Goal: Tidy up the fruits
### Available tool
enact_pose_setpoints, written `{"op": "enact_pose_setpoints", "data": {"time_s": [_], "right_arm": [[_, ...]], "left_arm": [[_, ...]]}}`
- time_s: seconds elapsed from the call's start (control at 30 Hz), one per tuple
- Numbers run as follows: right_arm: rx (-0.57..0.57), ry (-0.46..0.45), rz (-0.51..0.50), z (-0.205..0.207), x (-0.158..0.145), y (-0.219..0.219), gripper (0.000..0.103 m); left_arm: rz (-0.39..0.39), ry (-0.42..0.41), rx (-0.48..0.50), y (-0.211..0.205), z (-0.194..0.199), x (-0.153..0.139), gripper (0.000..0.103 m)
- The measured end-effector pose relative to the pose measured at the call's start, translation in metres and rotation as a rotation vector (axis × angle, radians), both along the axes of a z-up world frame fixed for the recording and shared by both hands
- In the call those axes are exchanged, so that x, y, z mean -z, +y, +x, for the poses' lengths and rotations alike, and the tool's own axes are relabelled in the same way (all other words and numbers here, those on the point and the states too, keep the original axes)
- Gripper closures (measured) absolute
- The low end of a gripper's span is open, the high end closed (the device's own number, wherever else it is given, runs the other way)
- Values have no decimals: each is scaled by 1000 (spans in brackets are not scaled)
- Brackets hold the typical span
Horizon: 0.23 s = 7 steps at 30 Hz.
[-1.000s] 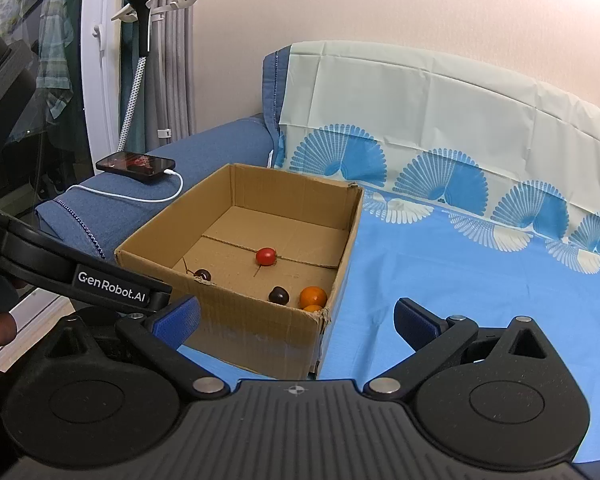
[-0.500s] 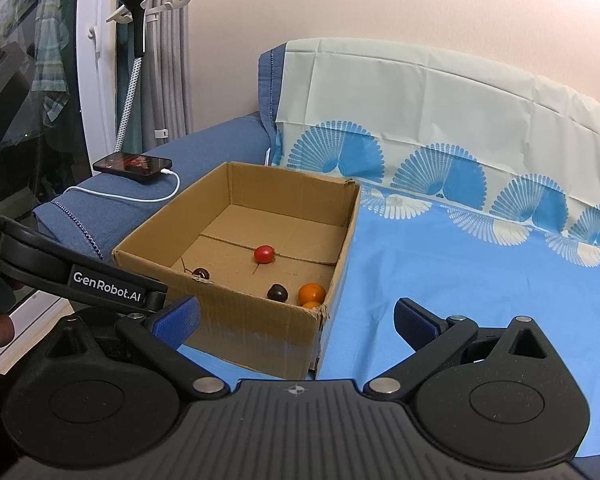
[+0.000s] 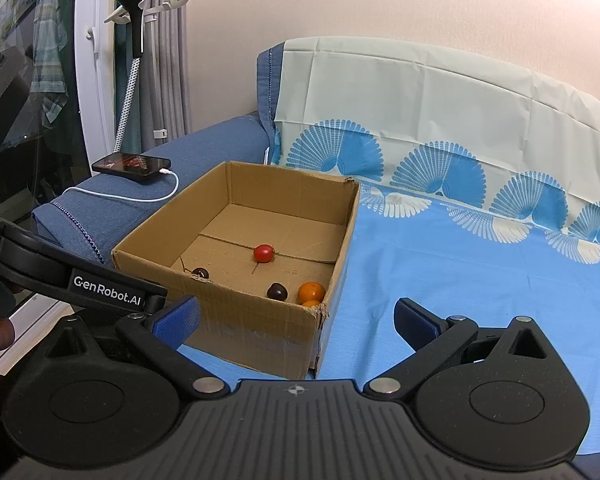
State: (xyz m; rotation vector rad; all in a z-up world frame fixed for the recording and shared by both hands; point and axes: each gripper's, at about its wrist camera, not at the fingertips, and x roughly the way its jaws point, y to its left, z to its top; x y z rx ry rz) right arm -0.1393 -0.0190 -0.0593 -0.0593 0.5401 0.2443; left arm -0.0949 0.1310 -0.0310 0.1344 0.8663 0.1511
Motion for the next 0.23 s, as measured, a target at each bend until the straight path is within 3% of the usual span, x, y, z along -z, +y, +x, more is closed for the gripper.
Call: {"op": "enact_pose_setpoints", "data": {"time_s": [0.23], "right_arm": [[-8,0,6,0,2,2,1]], "left_arm": [[-1,4,-7,0,0,1,0]]}}
